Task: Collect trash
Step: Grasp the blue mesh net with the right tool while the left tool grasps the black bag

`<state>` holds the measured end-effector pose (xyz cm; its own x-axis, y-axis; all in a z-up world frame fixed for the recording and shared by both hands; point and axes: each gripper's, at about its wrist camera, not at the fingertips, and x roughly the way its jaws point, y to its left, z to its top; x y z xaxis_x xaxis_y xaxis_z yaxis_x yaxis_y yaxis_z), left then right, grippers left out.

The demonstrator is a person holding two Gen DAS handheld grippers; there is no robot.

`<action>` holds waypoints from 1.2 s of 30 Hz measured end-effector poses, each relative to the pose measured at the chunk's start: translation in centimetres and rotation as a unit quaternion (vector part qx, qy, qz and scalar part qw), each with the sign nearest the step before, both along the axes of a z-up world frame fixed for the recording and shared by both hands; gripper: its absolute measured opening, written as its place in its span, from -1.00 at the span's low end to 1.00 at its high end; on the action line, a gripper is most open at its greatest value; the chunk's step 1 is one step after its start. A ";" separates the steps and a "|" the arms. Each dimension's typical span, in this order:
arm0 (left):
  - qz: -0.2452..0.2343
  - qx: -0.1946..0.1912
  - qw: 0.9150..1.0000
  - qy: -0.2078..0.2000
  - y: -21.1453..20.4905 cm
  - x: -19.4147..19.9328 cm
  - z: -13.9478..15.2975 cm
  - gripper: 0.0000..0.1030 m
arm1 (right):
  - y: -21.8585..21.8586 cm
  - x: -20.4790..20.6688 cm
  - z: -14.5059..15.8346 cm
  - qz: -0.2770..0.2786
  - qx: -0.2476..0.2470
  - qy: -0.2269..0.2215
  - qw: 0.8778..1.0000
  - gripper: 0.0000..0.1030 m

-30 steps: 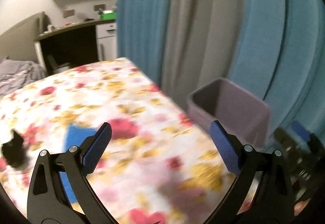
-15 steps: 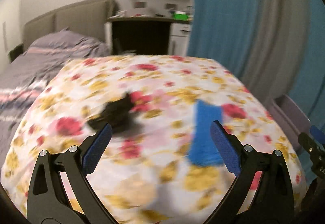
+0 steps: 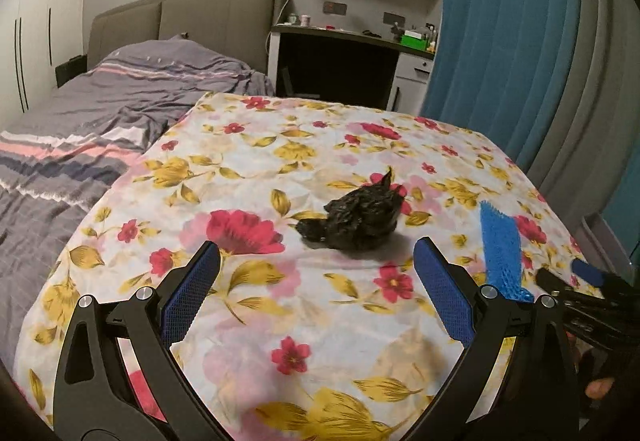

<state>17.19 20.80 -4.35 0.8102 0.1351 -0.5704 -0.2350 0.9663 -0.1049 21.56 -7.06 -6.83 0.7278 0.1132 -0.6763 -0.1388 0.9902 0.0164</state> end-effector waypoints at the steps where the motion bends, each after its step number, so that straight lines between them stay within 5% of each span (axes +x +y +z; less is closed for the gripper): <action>1: -0.002 -0.004 1.000 0.001 0.3 0.2 -0.2 0.86 | 0.4 0.6 -0.6 -0.001 -0.001 0.011 1.000 0.59; 12: -0.036 -0.022 0.999 0.030 -0.6 4.2 -1.8 0.86 | 0.9 3.4 -3.5 0.006 0.025 0.079 0.997 -0.12; 18: -0.044 -0.029 0.997 0.049 -0.9 7.2 -3.2 0.86 | 1.3 3.1 -3.2 0.035 0.032 0.077 0.996 -0.74; 22: -0.044 -0.039 0.996 0.065 -0.5 9.0 -4.2 0.81 | 1.3 2.6 -2.8 0.042 0.030 0.066 0.996 -0.79; 30: -0.060 -0.064 0.992 0.091 -0.1 10.4 -5.9 -0.18 | -0.1 0.5 -1.1 0.045 0.037 0.038 0.998 -0.80; 36: -0.066 -0.061 0.992 0.084 -0.7 9.8 -5.3 -0.71 | -0.4 -0.9 0.1 0.051 0.042 0.023 0.998 -0.80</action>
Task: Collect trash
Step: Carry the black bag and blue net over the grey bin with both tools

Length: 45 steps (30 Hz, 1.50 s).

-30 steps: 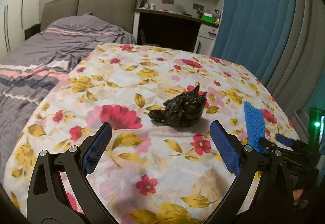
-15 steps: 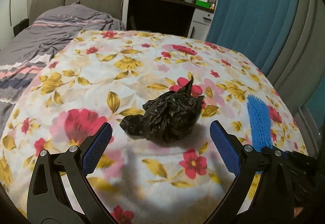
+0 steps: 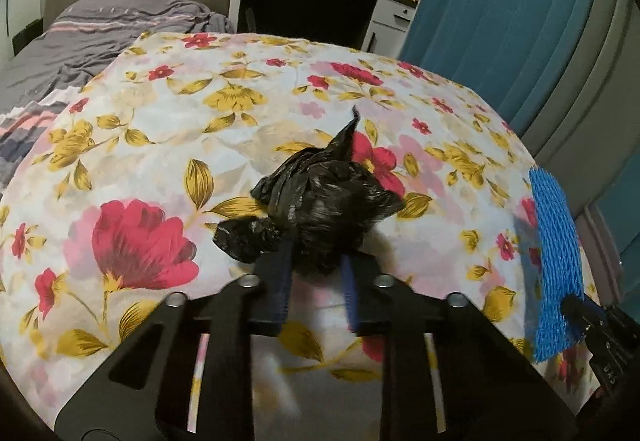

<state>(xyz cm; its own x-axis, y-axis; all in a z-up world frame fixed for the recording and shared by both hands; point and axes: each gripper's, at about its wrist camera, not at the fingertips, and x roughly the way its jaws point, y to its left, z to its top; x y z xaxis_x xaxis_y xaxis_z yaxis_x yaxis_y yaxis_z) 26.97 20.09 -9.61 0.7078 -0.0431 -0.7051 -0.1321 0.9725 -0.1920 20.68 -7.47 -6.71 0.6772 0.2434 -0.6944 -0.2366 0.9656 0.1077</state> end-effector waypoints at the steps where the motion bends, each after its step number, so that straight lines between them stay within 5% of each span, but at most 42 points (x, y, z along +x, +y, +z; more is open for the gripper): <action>1: -0.003 0.003 1.000 -0.005 -0.3 -0.3 0.4 -0.73 | 0.0 -0.3 0.3 0.001 0.000 -0.004 1.000 -0.80; 19: -0.097 0.046 0.991 -0.080 -10.4 -5.2 7.4 -0.76 | -5.1 -5.0 4.4 -0.014 0.016 -0.048 0.999 -0.80; 33: -0.237 0.032 0.966 -0.102 -26.4 -5.1 10.0 -0.76 | -18.1 -7.2 6.1 -0.125 0.005 -0.071 0.990 -0.80; 45: -0.311 0.010 0.946 -0.095 -37.5 -2.6 9.7 -0.76 | -27.0 -7.3 5.3 -0.216 0.006 -0.073 0.974 -0.80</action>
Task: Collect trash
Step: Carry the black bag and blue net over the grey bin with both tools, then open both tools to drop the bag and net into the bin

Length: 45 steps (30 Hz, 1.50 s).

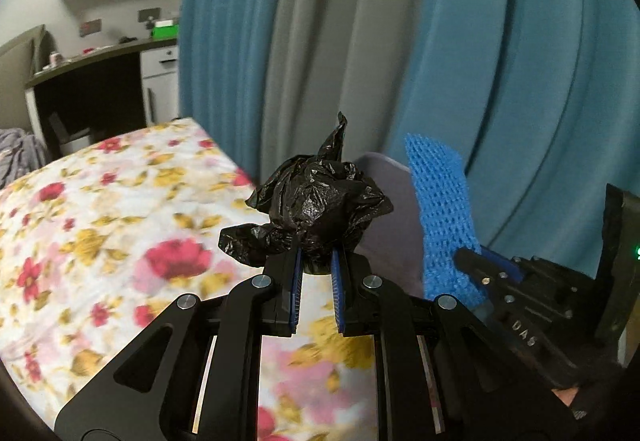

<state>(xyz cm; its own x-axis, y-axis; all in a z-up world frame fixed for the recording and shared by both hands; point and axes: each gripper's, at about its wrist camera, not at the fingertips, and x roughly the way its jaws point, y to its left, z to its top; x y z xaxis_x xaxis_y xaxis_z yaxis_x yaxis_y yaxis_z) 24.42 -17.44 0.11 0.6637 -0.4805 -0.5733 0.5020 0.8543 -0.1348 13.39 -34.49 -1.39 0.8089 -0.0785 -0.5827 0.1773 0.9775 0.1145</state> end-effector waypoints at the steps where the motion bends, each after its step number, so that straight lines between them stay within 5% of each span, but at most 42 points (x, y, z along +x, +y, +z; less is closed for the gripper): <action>1: -0.006 0.001 1.000 0.002 -1.0 0.3 -0.1 -0.76 | -0.3 0.1 -0.1 -0.004 0.000 0.001 1.000 -0.80; 32: -0.065 -0.018 0.996 0.060 -10.9 7.0 -3.3 -0.73 | -6.1 2.4 -2.6 -0.063 0.016 0.004 0.998 -0.79; 34: -0.071 -0.020 0.995 0.066 -11.2 7.1 -3.5 -0.57 | -6.4 2.6 -2.8 -0.062 0.017 0.006 0.998 -0.71; 36: -0.075 -0.021 0.995 0.067 -11.3 7.1 -3.7 -0.04 | -6.6 2.7 -3.1 -0.063 0.017 0.010 0.998 -0.57; 39: -0.055 -0.022 0.997 0.046 -10.5 6.8 -3.5 0.50 | -6.9 2.8 -3.4 -0.067 0.018 0.014 0.998 -0.19; 45: -0.002 -0.020 1.000 0.010 -7.6 6.1 -2.7 0.82 | -7.4 2.2 -3.6 -0.072 0.026 0.008 0.997 0.29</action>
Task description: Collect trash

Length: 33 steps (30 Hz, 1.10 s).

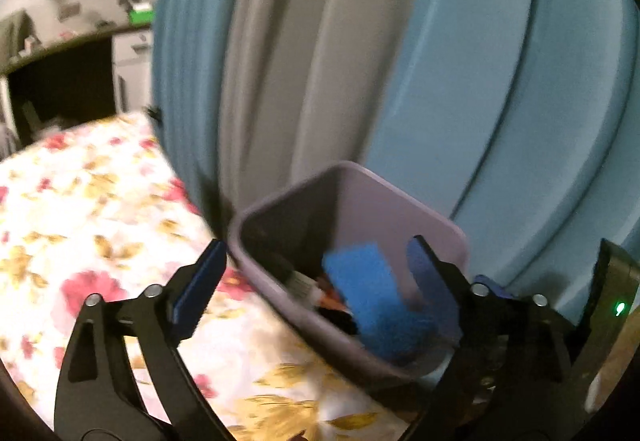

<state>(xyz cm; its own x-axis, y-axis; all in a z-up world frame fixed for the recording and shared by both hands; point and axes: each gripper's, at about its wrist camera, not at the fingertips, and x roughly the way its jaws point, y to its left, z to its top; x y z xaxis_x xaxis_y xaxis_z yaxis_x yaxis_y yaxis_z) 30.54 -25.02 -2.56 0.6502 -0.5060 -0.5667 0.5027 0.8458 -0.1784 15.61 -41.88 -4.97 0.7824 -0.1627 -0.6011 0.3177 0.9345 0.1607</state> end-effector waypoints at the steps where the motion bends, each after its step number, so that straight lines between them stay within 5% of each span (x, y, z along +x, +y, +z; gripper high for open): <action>1: 0.014 0.010 1.000 -0.017 0.7 -0.5 0.2 0.85 | 0.0 -0.2 0.1 -0.001 0.000 -0.003 1.000 0.39; 10: 0.098 0.043 0.992 -0.072 6.4 -4.3 1.1 0.89 | 2.1 -1.3 1.3 -0.021 -0.033 -0.023 0.999 0.88; 33: 0.201 0.045 0.974 -0.097 18.2 -15.5 1.7 0.89 | 14.0 -7.2 4.2 0.008 -0.096 -0.087 0.992 0.89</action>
<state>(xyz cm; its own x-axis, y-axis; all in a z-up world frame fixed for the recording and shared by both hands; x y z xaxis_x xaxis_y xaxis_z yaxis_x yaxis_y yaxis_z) 15.04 -6.77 -0.88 0.8844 -0.1431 -0.4442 0.1449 0.9890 -0.0300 8.39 -27.88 -0.78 0.8747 -0.2478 -0.4166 0.2860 0.9577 0.0310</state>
